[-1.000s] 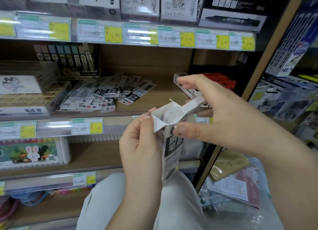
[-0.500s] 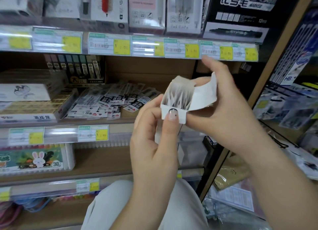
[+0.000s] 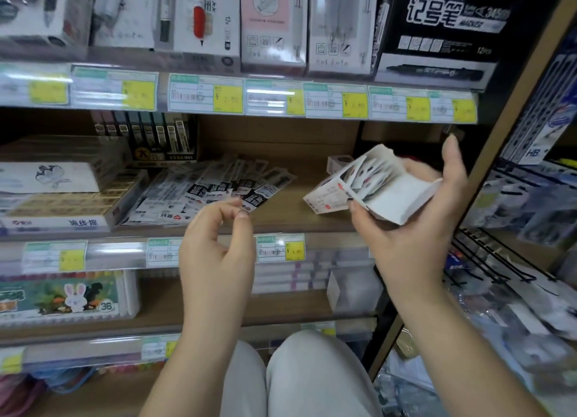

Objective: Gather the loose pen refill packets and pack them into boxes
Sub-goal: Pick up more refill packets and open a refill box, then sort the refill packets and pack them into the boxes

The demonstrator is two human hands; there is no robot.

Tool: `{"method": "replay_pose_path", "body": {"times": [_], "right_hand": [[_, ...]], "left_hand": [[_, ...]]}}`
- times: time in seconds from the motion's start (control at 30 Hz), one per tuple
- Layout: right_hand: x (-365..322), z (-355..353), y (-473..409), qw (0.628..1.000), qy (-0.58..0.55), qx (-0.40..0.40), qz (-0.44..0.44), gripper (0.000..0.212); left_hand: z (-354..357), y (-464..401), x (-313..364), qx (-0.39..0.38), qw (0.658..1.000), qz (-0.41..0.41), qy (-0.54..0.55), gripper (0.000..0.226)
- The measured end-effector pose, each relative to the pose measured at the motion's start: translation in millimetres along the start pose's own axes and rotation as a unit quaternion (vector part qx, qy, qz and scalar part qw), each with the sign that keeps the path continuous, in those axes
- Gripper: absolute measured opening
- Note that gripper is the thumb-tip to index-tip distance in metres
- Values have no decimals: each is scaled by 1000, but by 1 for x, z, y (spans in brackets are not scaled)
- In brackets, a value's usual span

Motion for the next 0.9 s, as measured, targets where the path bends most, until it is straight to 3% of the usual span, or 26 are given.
{"method": "replay_pose_path", "body": {"times": [0.2,0.33,0.5,0.67,0.8,0.9], "right_hand": [[27,6,11,988,152,12,37,104],[45,21,16,968,245,-40,32,79],[73,43,26,936,329,-100,69,45],[88,64,27,908,382,-156,78,52],[94,75,27,892,393,-204,88,62],[97,80,26,881,400,-236,90,72]], "left_hand": [[4,-17,-16,-25,980,38,-196,12],[10,-47,-25,-37,947,40,-317,6],[31,-106,-43,-78,895,9,-440,29],[65,-151,-67,-179,801,-11,-571,44],[74,-169,-91,-218,784,-35,-580,74],[77,-178,-95,-212,773,-64,-595,81]]}}
Point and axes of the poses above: each hand's wrist, its own y-axis away from the middle knuckle, its own z-axis out of the palm, x = y × z, the point moved 7 cm from there along -y, towards the middle knuckle, and after that the axes turned 5 degrees about -z, right-handed, at the moved point
